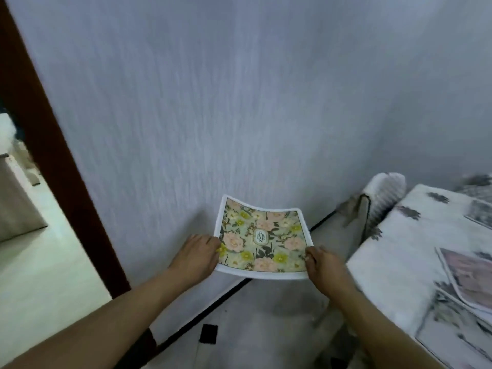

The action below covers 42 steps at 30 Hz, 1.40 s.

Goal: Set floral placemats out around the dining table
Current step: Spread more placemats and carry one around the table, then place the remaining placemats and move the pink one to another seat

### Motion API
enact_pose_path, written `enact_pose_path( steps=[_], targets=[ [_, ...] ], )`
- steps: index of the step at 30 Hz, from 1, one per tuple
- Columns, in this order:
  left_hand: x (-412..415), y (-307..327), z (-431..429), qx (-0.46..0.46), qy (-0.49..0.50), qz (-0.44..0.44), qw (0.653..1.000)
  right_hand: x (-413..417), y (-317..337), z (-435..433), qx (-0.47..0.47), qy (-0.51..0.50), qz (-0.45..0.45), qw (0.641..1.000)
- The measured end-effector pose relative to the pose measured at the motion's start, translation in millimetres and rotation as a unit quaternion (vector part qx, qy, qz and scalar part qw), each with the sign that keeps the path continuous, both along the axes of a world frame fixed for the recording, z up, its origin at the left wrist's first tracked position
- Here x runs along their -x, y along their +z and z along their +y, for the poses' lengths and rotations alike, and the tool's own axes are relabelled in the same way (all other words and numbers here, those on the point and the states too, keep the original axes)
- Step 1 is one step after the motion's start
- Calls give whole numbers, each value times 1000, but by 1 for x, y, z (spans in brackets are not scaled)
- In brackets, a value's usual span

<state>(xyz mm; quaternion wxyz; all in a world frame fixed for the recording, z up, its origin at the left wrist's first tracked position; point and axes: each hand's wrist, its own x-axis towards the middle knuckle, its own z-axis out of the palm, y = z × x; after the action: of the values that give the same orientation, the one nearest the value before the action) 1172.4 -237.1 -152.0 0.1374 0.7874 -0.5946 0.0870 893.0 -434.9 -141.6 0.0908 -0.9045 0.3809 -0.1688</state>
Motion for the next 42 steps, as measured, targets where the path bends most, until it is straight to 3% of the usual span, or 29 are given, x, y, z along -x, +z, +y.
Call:
enact_pose_path(
  steps=[8, 19, 24, 33, 42],
  targets=[
    [3, 14, -223, 10, -205, -3, 979, 58, 11, -102, 5, -185, -20, 983],
    [8, 41, -505, 19, -299, -7, 954, 68, 14, -306, 22, -297, -72, 952],
    [18, 31, -622, 11, -380, -23, 925, 78, 9, -374, 51, -345, -58, 936],
    [79, 42, -837, 40, -518, 10, 854, 97, 22, -472, 95, -512, -68, 851],
    [215, 22, -995, 12, -655, 22, 755, 161, -16, -544, 92, -648, -73, 752]
  ],
)
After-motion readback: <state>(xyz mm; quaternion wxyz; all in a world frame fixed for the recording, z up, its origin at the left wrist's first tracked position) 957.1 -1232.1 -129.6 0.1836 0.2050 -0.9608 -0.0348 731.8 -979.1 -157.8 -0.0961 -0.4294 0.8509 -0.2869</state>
